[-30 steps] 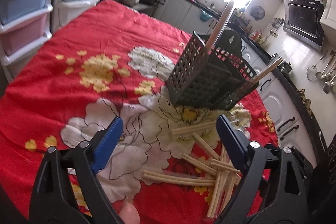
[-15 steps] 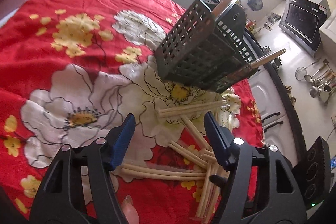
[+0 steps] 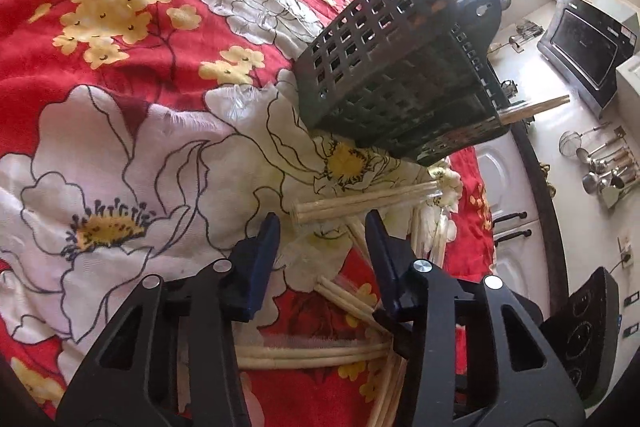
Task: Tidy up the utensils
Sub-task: 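Reach the left tool to the chopstick pile and close it while the right tool grasps another chopstick, then lift the held chopsticks with both tools and carry them above the caddy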
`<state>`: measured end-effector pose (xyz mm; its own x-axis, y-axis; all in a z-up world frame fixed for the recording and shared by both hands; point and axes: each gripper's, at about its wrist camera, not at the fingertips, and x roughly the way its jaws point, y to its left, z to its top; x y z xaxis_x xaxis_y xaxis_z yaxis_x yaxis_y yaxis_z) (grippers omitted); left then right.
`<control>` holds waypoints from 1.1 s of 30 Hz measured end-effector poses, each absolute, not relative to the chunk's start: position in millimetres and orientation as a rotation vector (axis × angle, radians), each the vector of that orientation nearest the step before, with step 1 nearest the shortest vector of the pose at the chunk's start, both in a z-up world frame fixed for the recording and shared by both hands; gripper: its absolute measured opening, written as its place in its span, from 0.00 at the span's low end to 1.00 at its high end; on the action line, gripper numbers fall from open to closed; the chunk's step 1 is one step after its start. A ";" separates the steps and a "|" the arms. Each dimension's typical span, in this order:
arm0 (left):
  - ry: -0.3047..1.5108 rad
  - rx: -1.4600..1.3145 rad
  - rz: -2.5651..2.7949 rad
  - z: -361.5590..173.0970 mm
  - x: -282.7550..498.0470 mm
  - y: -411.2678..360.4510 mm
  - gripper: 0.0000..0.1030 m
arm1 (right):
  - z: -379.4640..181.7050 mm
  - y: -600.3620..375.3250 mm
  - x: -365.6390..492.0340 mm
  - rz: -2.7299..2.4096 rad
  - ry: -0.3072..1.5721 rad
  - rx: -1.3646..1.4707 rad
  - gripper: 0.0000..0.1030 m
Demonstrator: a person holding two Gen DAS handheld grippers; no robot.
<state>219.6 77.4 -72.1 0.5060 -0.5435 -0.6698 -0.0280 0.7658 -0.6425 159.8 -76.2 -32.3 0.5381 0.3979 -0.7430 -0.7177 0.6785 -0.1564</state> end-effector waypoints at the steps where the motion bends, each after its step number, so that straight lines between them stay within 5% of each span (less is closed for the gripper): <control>1: 1.006 -0.654 -0.338 -72.3 220.7 78.0 0.34 | -32.9 -78.3 160.5 0.694 0.733 -0.482 0.19; 15: 1.005 -0.709 -0.357 -79.8 229.2 83.7 0.11 | -11.5 -95.9 160.1 0.667 0.644 -0.408 0.16; 33: 0.814 -0.647 -0.424 -32.4 207.3 78.4 0.04 | 22.3 -129.8 143.1 0.577 0.513 -0.286 0.10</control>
<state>207.3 78.4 -32.4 0.6210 -0.5773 -0.5302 0.1036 0.7309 -0.6745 143.1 -129.8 22.3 0.7186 0.4445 -0.5348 -0.5830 0.8043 -0.1150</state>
